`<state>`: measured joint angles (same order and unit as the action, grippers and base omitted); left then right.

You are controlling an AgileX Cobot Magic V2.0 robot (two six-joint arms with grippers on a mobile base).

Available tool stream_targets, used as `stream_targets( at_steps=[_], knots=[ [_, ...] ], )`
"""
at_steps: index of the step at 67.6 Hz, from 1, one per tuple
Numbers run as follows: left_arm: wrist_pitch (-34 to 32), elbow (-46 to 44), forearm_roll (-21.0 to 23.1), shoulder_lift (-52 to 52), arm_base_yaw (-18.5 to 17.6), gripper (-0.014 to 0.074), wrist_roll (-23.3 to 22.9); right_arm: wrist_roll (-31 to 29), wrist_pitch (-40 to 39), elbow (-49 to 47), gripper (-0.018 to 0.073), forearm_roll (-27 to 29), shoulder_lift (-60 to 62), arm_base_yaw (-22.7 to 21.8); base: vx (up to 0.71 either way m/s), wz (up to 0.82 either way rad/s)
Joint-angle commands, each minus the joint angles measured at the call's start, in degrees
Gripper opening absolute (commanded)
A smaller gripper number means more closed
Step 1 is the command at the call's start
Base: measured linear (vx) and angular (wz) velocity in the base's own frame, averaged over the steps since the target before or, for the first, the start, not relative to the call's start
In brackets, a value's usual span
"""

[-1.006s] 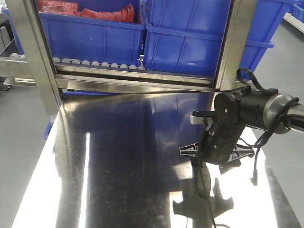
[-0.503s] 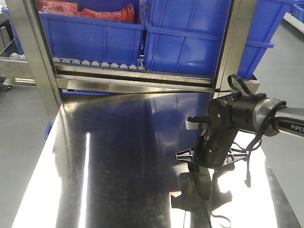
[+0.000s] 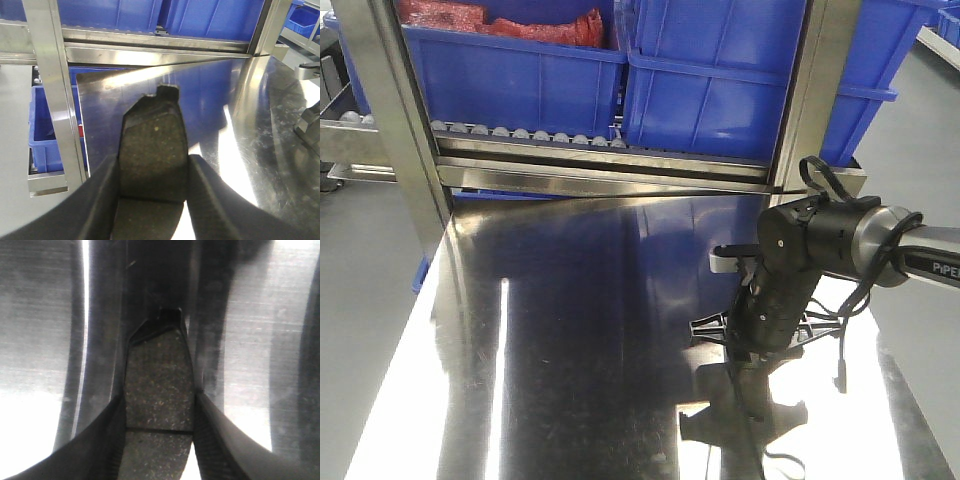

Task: Move and align brake pads A on conveyor
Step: 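Close the right gripper on the pad and lift it off the table, then back the base away from the steel table and turn toward the aisle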

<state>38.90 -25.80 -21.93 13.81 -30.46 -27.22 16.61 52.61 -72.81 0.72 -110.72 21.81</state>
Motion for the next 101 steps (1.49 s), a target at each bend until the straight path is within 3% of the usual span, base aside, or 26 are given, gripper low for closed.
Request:
stream_targets(
  at_steps=[1, 13, 34, 81, 101],
  knots=[
    [-4.82, -1.68, -1.45, 0.52, 0.19, -0.0006, -0.21, -0.49, -1.02, -1.48, -0.001, -0.72, 5.39, 0.02, 0.0, 0.0],
    [-4.82, -1.68, -1.45, 0.52, 0.19, -0.0006, -0.21, -0.8, -0.74, -0.03, -0.0007, -5.46, 13.04, 0.02, 0.0, 0.0],
    [-4.82, -1.68, -1.45, 0.52, 0.19, -0.0006, -0.21, -0.69, -11.05, 15.83, -0.0004, -10.39, 34.0, -0.1, 0.0, 0.0],
    [-4.82, -1.68, -1.45, 0.52, 0.19, -0.0006, -0.21, -1.88, -28.93, 42.12, -0.0004, -13.72, 78.86, -0.02, 0.0, 0.0],
    [-4.82, -1.68, -1.45, 0.52, 0.19, -0.0006, -0.21, -4.18, -32.54, 46.47, -0.0004, -13.12, 90.28, -0.02, 0.0, 0.0]
  ],
)
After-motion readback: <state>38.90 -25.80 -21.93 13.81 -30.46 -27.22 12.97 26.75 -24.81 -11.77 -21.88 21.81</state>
